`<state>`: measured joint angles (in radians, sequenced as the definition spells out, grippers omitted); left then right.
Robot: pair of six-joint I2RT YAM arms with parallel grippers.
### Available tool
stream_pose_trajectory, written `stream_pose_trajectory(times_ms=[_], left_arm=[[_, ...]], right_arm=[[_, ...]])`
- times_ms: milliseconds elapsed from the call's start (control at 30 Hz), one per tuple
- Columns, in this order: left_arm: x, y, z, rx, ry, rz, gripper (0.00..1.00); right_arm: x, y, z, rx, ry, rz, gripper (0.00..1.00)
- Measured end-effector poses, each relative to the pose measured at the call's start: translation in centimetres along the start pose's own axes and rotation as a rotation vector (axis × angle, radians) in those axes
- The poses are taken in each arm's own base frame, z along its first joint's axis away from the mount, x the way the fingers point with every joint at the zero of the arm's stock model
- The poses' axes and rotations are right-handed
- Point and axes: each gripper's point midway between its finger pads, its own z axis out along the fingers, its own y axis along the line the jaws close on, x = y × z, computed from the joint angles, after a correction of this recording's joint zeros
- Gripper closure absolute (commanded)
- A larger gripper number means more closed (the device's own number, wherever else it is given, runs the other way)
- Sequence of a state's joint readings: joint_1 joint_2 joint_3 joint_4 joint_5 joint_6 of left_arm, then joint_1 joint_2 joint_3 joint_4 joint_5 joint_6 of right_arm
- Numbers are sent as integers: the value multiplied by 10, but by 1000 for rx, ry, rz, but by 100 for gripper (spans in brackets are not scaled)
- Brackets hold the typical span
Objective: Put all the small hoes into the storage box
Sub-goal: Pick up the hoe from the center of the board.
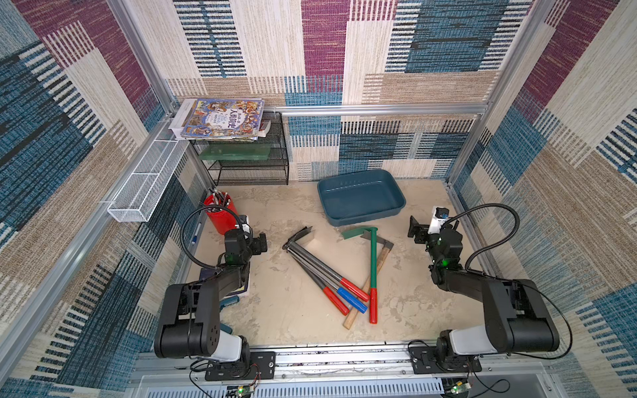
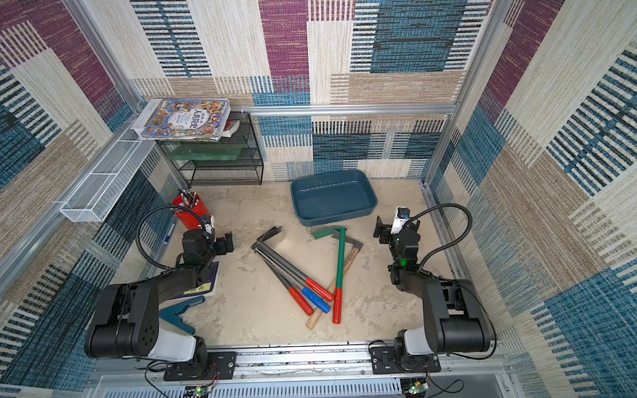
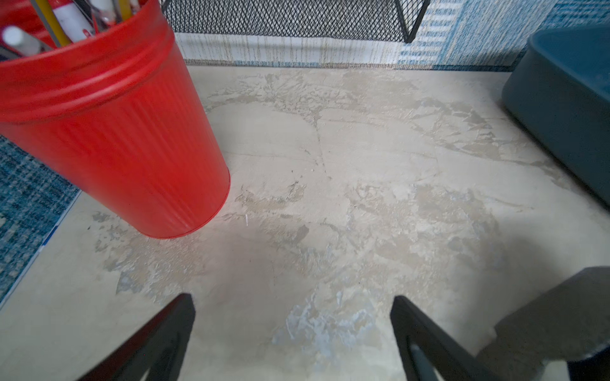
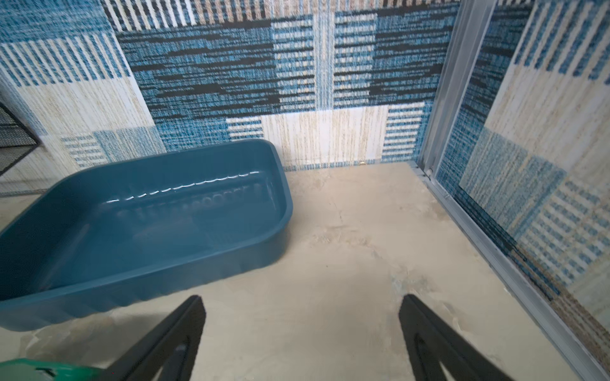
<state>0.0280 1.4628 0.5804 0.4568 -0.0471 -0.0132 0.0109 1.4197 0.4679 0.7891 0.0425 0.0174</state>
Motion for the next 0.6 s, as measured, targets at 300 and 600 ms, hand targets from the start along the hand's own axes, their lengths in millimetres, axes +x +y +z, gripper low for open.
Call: stream_pose_trajectory(times_ms=[300, 600], left_arm=[[-51, -23, -10, 33, 90, -29, 8], [-51, -38, -44, 46, 251, -80, 7]], right_arm=[[7, 51, 2, -25, 141, -49, 5], [-7, 103, -12, -65, 257, 5, 4]])
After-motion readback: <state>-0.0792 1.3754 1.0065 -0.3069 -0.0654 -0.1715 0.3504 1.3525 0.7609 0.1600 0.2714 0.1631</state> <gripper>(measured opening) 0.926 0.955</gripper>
